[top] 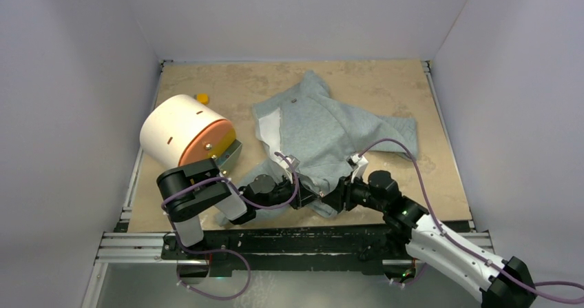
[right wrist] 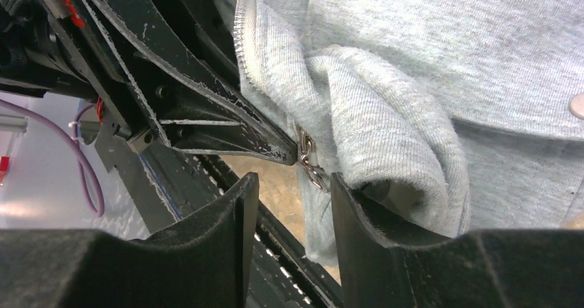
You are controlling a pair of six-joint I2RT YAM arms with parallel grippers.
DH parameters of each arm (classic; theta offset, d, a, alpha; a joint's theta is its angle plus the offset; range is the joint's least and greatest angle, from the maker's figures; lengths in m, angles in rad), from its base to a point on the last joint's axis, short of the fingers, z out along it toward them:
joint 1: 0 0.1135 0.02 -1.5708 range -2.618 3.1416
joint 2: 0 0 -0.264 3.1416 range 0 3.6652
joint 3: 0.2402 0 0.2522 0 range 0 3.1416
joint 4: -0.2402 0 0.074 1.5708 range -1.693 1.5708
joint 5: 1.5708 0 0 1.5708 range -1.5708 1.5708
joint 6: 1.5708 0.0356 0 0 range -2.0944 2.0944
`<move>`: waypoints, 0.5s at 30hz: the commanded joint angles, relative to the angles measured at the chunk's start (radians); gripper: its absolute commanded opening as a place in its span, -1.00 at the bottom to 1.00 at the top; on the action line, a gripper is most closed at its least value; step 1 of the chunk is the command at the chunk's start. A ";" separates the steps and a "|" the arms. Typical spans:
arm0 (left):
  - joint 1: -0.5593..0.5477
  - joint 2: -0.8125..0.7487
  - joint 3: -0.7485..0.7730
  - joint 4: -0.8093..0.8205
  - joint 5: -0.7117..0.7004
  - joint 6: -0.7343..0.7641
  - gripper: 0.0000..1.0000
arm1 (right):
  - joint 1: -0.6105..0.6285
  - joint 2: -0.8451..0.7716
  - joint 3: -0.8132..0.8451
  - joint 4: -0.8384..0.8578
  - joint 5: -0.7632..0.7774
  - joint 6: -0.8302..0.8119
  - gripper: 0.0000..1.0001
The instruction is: Zip up the jacket
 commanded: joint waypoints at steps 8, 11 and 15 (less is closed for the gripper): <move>-0.006 0.006 0.011 -0.010 0.013 -0.010 -1.00 | 0.003 0.115 -0.032 0.143 -0.050 0.023 -0.08; -0.006 0.006 0.008 -0.009 0.013 -0.010 -1.00 | 0.003 0.126 -0.039 0.149 -0.056 0.034 -0.08; -0.006 0.010 0.011 -0.009 0.019 -0.012 -1.00 | 0.004 0.138 -0.047 0.158 -0.068 0.040 -0.09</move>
